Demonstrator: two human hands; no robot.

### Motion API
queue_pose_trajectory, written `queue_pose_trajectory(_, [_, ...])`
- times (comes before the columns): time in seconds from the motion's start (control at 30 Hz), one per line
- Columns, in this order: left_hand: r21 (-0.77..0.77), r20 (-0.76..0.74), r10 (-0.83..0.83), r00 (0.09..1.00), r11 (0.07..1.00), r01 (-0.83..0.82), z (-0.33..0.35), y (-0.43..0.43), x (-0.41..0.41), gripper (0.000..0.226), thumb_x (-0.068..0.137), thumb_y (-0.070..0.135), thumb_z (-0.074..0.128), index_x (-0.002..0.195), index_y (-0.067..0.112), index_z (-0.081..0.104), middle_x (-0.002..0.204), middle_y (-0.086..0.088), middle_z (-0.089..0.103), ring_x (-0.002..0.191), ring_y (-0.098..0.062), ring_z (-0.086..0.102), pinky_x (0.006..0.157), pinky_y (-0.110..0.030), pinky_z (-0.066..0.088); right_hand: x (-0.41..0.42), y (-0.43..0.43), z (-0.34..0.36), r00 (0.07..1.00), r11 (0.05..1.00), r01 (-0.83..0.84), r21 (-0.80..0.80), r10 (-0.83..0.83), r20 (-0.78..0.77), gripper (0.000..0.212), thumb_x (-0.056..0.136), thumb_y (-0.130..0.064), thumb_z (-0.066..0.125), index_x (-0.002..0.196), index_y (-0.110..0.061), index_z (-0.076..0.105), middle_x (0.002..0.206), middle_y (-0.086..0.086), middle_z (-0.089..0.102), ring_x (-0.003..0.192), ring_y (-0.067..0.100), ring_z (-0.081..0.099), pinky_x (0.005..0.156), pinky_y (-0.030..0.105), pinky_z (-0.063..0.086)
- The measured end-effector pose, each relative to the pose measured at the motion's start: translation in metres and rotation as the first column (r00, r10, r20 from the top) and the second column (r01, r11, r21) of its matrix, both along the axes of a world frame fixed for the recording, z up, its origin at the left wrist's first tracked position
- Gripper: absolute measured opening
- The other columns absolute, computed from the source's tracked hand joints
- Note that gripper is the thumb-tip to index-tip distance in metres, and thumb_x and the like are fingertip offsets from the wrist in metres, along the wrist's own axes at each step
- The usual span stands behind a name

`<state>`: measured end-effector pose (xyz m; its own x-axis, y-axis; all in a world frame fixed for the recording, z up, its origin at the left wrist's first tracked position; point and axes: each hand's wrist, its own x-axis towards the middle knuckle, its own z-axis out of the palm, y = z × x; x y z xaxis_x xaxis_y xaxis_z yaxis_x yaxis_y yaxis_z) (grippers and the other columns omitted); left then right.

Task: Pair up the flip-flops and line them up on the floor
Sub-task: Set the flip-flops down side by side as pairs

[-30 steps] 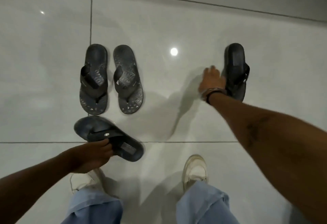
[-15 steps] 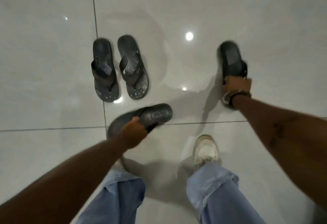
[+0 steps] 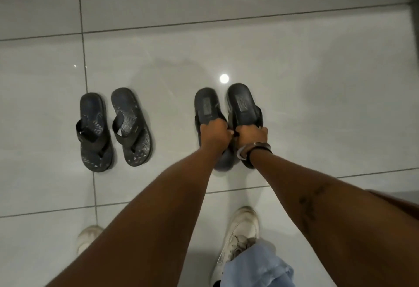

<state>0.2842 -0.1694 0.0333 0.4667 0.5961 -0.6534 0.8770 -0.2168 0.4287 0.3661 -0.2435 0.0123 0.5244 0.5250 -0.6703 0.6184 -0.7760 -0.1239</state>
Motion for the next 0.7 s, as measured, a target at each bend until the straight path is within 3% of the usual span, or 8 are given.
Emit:
queue_pose_trajectory(0.13, [0.038, 0.025, -0.060, 0.998, 0.998, 0.059, -0.021, -0.001, 0.023, 0.024, 0.092, 0.016, 0.055, 0.069, 0.016, 0.059, 0.083, -0.009, 0.072, 0.085, -0.029, 0.063, 0.088, -0.040, 0.037, 0.009, -0.005, -0.021, 0.996, 1.000, -0.019, 0.012, 0.018, 0.083, 0.022, 0.089, -0.026, 0.046, 0.088, -0.017, 0.066, 0.087, 0.008, 0.069, 0.090, 0.031, 0.060, 0.093, 0.047, 0.039])
queue_pose_trajectory(0.2, [0.053, 0.014, -0.083, 0.996, 0.995, 0.082, -0.026, -0.003, 0.025, 0.020, 0.092, 0.014, 0.055, 0.075, 0.015, 0.066, 0.086, -0.007, 0.073, 0.086, -0.029, 0.062, 0.091, -0.041, 0.038, 0.016, -0.009, -0.024, 0.997, 0.999, 0.002, 0.037, -0.005, 0.077, 0.020, 0.088, -0.024, 0.047, 0.087, -0.020, 0.066, 0.087, 0.008, 0.070, 0.090, 0.032, 0.060, 0.096, 0.048, 0.038])
queue_pose_trajectory(0.27, [0.034, 0.006, -0.086, 0.996, 0.996, 0.085, -0.025, -0.003, 0.022, 0.016, 0.088, 0.010, 0.056, 0.084, 0.013, 0.072, 0.088, -0.006, 0.074, 0.088, -0.029, 0.064, 0.092, -0.040, 0.040, 0.023, -0.012, -0.023, 0.997, 0.998, -0.059, 0.009, 0.058, 0.058, 0.018, 0.087, -0.018, 0.051, 0.097, -0.019, 0.065, 0.101, 0.009, 0.068, 0.101, 0.032, 0.057, 0.096, 0.048, 0.037])
queue_pose_trajectory(0.37, [0.000, 0.087, 0.017, 0.996, 1.000, -0.017, -0.008, -0.001, 0.011, 0.019, 0.086, 0.008, 0.056, 0.092, 0.016, 0.073, 0.095, -0.008, 0.075, 0.096, -0.029, 0.062, 0.096, -0.039, 0.044, 0.024, -0.018, -0.013, 0.987, 0.988, -0.134, 0.076, 0.126, 0.097, 0.018, 0.086, -0.020, 0.054, 0.100, -0.018, 0.066, 0.111, 0.009, 0.063, 0.113, 0.030, 0.049, 0.095, 0.047, 0.034])
queue_pose_trajectory(0.47, [0.147, 0.115, 0.130, 0.985, 0.978, -0.146, 0.012, 0.014, -0.019, 0.026, 0.083, 0.006, 0.050, 0.093, 0.015, 0.073, 0.100, -0.010, 0.074, 0.096, -0.032, 0.062, 0.090, -0.039, 0.043, 0.009, -0.012, 0.004, 0.970, 0.962, -0.211, 0.171, 0.185, 0.158, 0.023, 0.087, -0.027, 0.052, 0.101, -0.015, 0.065, 0.113, 0.009, 0.061, 0.113, 0.029, 0.048, 0.095, 0.048, 0.032])
queue_pose_trajectory(0.6, [0.442, -0.058, 0.271, 0.961, 0.870, -0.219, 0.021, 0.075, -0.093, 0.027, 0.089, 0.022, 0.054, 0.102, 0.007, 0.071, 0.106, -0.016, 0.070, 0.100, -0.036, 0.062, 0.091, -0.041, 0.044, -0.028, 0.035, 0.021, 0.947, 0.913, -0.317, 0.255, 0.320, 0.031, 0.043, 0.088, -0.035, 0.054, 0.126, -0.016, 0.053, 0.142, 0.007, 0.045, 0.129, 0.027, 0.038, 0.103, 0.047, 0.028])
queue_pose_trajectory(0.7, [0.512, -0.270, 0.371, 0.889, 0.837, -0.194, 0.009, 0.129, -0.158, 0.035, 0.091, 0.031, 0.050, 0.106, 0.006, 0.068, 0.108, -0.016, 0.067, 0.102, -0.035, 0.060, 0.096, -0.046, 0.040, -0.064, 0.087, 0.010, 0.943, 0.936, -0.289, 0.200, 0.314, -0.109, 0.063, 0.089, -0.039, 0.055, 0.143, -0.018, 0.031, 0.157, 0.007, 0.020, 0.142, 0.025, 0.020, 0.114, 0.046, 0.020])
